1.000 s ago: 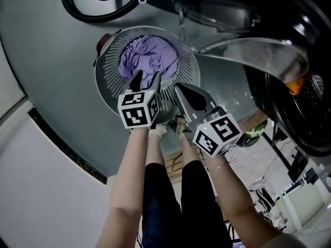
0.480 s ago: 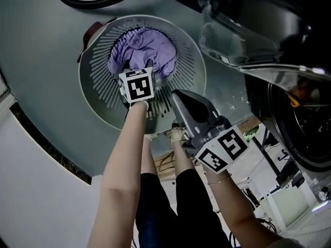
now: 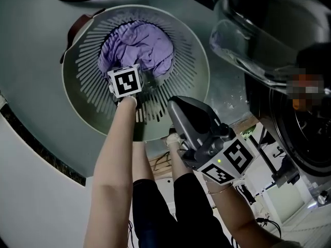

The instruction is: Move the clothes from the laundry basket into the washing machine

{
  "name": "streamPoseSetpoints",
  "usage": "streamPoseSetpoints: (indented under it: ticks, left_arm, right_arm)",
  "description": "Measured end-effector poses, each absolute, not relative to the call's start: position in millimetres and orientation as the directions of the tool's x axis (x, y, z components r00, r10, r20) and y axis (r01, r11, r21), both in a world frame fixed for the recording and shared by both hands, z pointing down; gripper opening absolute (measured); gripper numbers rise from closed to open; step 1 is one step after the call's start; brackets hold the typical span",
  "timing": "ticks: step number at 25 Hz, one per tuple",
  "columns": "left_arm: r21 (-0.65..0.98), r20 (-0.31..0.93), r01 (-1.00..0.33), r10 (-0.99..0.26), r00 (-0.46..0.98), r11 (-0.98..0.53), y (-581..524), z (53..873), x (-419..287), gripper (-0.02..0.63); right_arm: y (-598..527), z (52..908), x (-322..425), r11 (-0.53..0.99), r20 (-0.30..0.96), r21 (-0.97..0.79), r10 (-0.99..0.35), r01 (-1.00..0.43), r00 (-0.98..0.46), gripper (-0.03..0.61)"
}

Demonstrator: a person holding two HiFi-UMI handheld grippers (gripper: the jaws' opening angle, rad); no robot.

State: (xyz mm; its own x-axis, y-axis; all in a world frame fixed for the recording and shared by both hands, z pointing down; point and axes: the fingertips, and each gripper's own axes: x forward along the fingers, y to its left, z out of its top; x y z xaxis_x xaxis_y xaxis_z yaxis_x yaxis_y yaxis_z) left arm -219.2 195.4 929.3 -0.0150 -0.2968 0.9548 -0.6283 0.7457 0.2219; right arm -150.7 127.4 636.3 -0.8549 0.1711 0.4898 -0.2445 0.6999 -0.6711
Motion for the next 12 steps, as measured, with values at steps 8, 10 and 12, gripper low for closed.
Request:
streamPoseSetpoints:
  ticks: [8, 10, 12]
  left_arm:
    - [0.293, 0.943, -0.549, -0.331, 0.031, 0.783, 205, 953, -213, 0.155]
    - [0.305, 0.938, -0.570, -0.346, 0.040, 0.763, 200, 949, -213, 0.091]
    - [0.304, 0.936, -0.609, -0.348, 0.049, 0.732, 197, 938, -213, 0.078]
  right_arm:
    - [134, 642, -145, 0.687, 0.486, -0.685, 0.182, -0.243, -0.855, 0.026]
    - [134, 643, -143, 0.684, 0.487, -0.685, 0.176, -0.249, -0.856, 0.026]
    - [134, 641, -140, 0.685, 0.491, -0.681, 0.167, -0.257, -0.855, 0.026]
